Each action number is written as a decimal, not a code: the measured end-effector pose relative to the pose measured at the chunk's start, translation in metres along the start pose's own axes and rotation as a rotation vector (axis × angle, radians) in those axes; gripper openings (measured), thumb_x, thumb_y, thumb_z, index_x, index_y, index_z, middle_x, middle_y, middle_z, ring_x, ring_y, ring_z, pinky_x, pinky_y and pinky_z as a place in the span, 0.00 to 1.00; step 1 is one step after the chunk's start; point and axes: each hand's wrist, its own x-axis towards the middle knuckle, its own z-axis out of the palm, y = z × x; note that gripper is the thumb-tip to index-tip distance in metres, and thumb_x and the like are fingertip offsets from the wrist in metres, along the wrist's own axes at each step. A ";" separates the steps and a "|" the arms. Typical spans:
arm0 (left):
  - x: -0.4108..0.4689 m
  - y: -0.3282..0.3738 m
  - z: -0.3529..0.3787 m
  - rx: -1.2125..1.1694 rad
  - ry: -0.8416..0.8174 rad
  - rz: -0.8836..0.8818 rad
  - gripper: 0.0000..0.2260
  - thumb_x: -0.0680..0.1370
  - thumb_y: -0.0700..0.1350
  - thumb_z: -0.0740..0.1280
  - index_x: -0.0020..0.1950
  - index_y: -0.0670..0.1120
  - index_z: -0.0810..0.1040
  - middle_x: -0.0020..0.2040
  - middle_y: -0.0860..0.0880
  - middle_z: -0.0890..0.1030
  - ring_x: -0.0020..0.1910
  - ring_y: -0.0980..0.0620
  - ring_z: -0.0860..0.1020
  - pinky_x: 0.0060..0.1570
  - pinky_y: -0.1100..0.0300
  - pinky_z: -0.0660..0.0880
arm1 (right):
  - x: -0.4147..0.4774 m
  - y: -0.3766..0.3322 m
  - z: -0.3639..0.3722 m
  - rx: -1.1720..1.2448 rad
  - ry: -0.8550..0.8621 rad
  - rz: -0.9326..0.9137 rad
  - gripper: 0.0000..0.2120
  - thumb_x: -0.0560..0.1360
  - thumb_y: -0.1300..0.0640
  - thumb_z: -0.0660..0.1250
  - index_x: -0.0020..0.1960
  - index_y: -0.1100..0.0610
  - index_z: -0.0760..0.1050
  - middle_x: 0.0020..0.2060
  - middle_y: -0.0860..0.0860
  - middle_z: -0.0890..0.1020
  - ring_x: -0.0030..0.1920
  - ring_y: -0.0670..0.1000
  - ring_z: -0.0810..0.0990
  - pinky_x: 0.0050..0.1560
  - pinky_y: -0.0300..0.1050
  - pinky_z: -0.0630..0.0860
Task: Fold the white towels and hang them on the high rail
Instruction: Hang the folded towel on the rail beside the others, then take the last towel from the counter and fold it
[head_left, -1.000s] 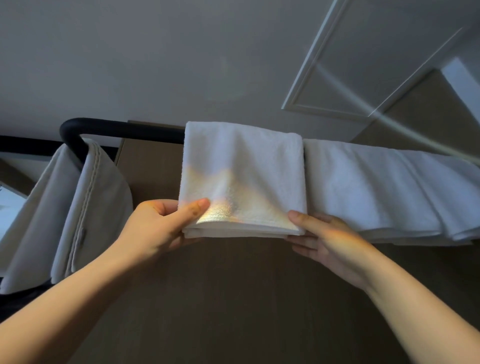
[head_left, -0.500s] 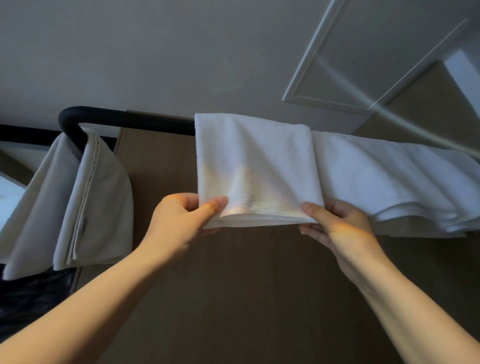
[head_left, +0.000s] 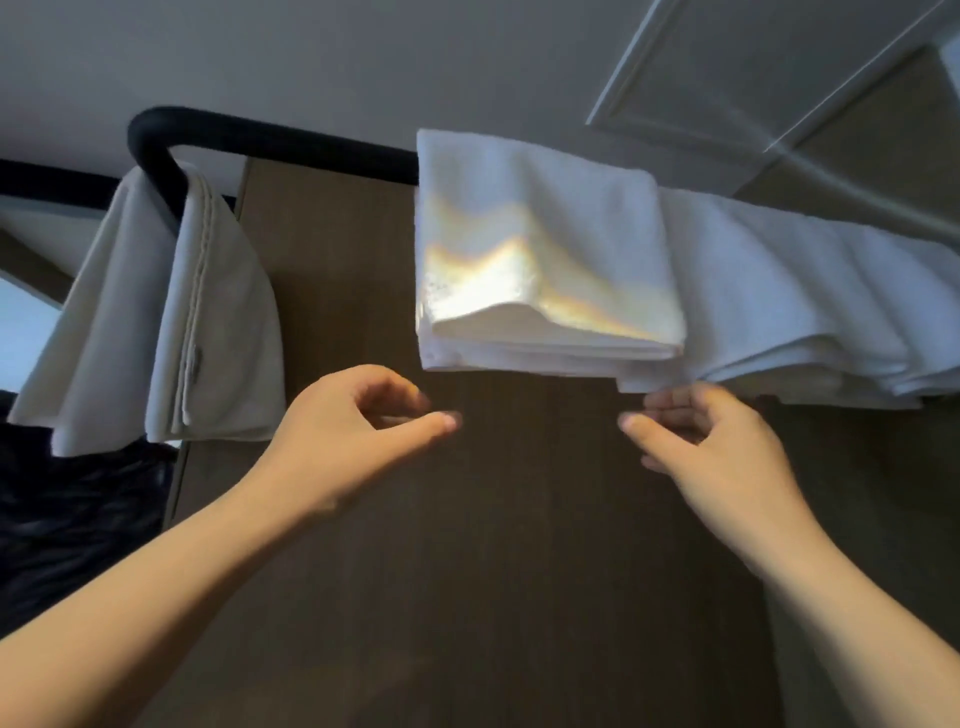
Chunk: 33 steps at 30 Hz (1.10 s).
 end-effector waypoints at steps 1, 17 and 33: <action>-0.012 -0.008 -0.002 0.040 -0.055 -0.001 0.19 0.60 0.65 0.73 0.41 0.53 0.82 0.39 0.58 0.84 0.40 0.62 0.82 0.37 0.71 0.76 | -0.012 0.003 -0.003 -0.098 -0.047 -0.021 0.09 0.71 0.54 0.75 0.48 0.51 0.78 0.40 0.47 0.84 0.43 0.44 0.82 0.45 0.44 0.79; -0.270 -0.139 0.002 0.474 -0.832 -0.188 0.17 0.77 0.60 0.63 0.61 0.54 0.74 0.56 0.57 0.76 0.56 0.59 0.74 0.52 0.66 0.70 | -0.259 0.098 0.055 -0.679 -1.007 0.179 0.06 0.74 0.44 0.69 0.47 0.41 0.73 0.41 0.39 0.80 0.43 0.38 0.78 0.44 0.35 0.74; -0.477 -0.175 -0.052 0.492 -0.820 -0.872 0.11 0.75 0.57 0.69 0.56 0.56 0.78 0.53 0.60 0.78 0.51 0.60 0.76 0.51 0.71 0.68 | -0.438 0.133 0.140 -0.509 -1.578 0.227 0.06 0.75 0.50 0.67 0.43 0.45 0.71 0.37 0.41 0.74 0.39 0.43 0.74 0.36 0.33 0.67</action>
